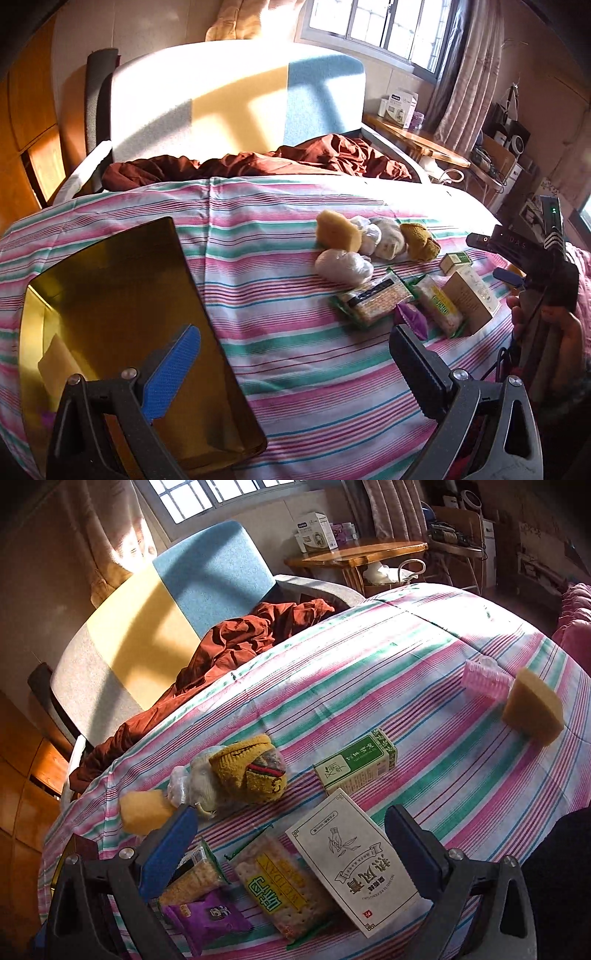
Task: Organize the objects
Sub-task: 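Move both grippers away from the tray back toward the remaining snacks, then grasp a second yellow sponge with the left gripper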
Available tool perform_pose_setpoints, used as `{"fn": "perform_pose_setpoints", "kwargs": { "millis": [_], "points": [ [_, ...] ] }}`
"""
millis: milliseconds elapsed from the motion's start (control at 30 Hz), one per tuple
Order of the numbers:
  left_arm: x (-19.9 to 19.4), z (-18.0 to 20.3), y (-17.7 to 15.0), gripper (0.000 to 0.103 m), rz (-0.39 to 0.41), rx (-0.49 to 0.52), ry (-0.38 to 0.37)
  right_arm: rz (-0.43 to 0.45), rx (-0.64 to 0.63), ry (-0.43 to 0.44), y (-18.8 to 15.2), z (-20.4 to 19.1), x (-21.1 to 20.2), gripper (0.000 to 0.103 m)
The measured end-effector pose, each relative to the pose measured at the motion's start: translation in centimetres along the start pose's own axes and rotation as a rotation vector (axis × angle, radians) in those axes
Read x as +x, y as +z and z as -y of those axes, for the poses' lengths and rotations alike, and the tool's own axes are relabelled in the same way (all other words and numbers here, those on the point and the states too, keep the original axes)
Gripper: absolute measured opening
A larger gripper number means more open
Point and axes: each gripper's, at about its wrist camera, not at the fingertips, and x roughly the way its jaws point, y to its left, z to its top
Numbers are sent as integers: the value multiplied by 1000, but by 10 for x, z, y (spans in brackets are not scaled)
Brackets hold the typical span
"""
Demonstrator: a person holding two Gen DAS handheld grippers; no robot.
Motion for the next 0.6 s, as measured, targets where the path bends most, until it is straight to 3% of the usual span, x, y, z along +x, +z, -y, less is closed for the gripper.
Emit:
{"fn": "perform_pose_setpoints", "kwargs": {
  "millis": [233, 400, 600],
  "points": [
    [53, 26, 28, 101, -84, 36, -23, -15, -12, 63, 1, -4, 1, 103],
    [78, 35, 54, 101, -74, 59, -15, -27, -28, 89, -1, -7, 0, 103],
    [122, 53, 85, 103, -69, 188, 34, -35, 5, 118, 0, 0, 0, 103]
  ]
}}
